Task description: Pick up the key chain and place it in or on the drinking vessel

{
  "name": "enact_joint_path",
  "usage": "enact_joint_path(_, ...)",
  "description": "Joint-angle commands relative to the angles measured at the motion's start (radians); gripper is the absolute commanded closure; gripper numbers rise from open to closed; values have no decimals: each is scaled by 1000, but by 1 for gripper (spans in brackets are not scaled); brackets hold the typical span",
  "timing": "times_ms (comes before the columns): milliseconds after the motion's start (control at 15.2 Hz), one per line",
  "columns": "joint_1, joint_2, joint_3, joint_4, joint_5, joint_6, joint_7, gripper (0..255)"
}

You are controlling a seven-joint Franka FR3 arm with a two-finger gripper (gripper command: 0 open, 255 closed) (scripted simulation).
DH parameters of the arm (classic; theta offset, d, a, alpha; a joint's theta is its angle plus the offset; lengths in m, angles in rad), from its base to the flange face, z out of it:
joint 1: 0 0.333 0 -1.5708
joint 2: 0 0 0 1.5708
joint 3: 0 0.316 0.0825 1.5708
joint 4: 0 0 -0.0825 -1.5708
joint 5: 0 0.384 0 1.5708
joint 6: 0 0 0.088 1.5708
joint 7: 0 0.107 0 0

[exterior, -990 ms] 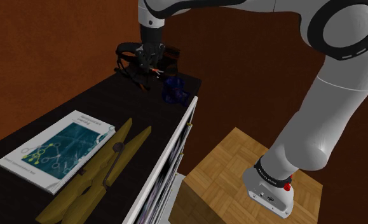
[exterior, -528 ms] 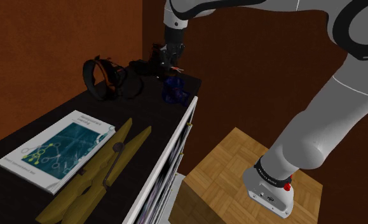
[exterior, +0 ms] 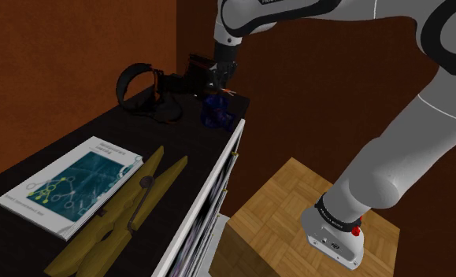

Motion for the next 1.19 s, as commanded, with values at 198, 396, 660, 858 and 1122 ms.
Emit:
enact_joint_path(198,0,19,0,-45,-3,64,3,255)
enact_joint_path(396,0,31,0,-72,-4,103,5,255)
enact_joint_path(660,0,36,0,-83,-5,120,6,255)
enact_joint_path(858,0,36,0,-83,-5,120,6,255)
enact_joint_path(1122,1,37,1,-84,-5,121,7,0)
